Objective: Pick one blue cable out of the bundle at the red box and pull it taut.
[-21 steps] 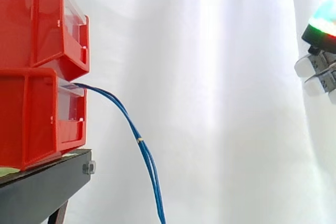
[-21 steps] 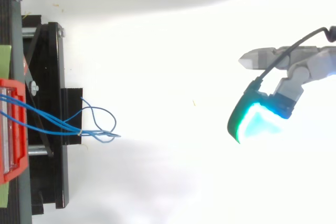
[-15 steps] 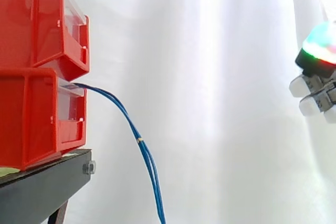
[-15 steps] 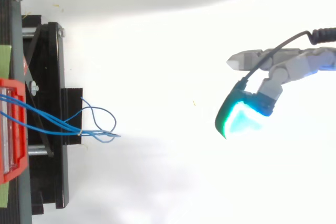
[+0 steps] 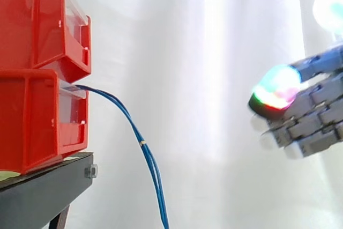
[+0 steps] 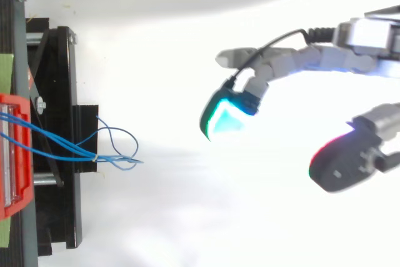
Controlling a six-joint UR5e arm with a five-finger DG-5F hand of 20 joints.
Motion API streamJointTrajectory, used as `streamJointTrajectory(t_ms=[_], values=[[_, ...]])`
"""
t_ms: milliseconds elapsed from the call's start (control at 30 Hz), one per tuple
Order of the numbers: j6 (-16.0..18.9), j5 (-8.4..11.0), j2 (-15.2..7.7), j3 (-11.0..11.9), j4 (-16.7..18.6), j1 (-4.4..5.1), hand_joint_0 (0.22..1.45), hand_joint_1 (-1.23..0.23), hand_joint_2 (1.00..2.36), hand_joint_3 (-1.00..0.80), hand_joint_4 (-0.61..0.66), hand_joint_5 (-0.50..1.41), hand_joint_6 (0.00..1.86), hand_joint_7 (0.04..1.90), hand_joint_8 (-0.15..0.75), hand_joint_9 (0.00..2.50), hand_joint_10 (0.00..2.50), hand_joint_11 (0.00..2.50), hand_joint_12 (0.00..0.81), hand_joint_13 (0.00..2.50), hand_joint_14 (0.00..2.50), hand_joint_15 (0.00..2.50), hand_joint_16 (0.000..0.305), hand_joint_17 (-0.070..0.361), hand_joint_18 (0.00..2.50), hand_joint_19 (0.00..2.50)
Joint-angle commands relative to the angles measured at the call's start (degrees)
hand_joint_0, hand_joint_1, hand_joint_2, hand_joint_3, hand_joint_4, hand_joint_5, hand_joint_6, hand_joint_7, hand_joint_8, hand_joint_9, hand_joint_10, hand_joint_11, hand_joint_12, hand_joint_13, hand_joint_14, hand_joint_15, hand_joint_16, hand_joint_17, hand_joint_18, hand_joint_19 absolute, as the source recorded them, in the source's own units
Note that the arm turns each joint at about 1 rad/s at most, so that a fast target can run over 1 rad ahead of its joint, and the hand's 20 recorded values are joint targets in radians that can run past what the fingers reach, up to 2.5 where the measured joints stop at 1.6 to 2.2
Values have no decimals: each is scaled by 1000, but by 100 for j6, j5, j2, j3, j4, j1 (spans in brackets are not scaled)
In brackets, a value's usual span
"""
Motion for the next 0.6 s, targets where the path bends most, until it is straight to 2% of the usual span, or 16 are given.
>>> streamJointTrajectory(t_ms=[0, 33, 100, 300, 433, 467, 500, 567], values=[[15, 251, -259, 1, 309, -32, 492, -461, 1000, -500, 250, -230, 502, 765, 247, 83, 2, 0, 366, 0, 2, 80, 61, 138, 0, 0], [15, 366, -435, 1, 643, -32, 492, -461, 1000, -500, 251, -229, 502, 762, 249, 88, 0, 10, 365, 0, 1, 77, 61, 138, 0, 0], [-21, 418, -558, 1, 950, -32, 492, -462, 1000, -500, 253, -229, 502, 768, 248, 90, 0, 9, 366, 0, 0, 81, 61, 138, 0, 0], [-73, 612, -909, 45, 1214, -32, 493, -464, 1000, -500, 254, -227, 502, 768, 250, 107, 0, 16, 366, 0, 1, 83, 61, 138, 0, 0], [-109, 700, -945, 71, 1460, -32, 492, -494, 1000, -500, 262, -219, 502, 753, 261, 154, 0, 0, 374, 0, 2, 54, 62, 140, 0, 0], [-196, 910, -945, 71, 1627, -32, 492, -494, 1000, -500, 262, -219, 502, 753, 261, 154, 0, 0, 374, 0, 0, 56, 62, 140, 0, 0], [-196, 910, -945, 71, 1627, -32, 492, -494, 1000, -500, 263, -219, 502, 753, 262, 154, 0, 0, 374, 0, 2, 56, 62, 140, 0, 0], [-346, 1130, -953, 71, 1662, -32, 492, -495, 1000, -500, 261, -219, 502, 752, 264, 162, 0, 0, 375, 0, 0, 58, 62, 140, 0, 0]])
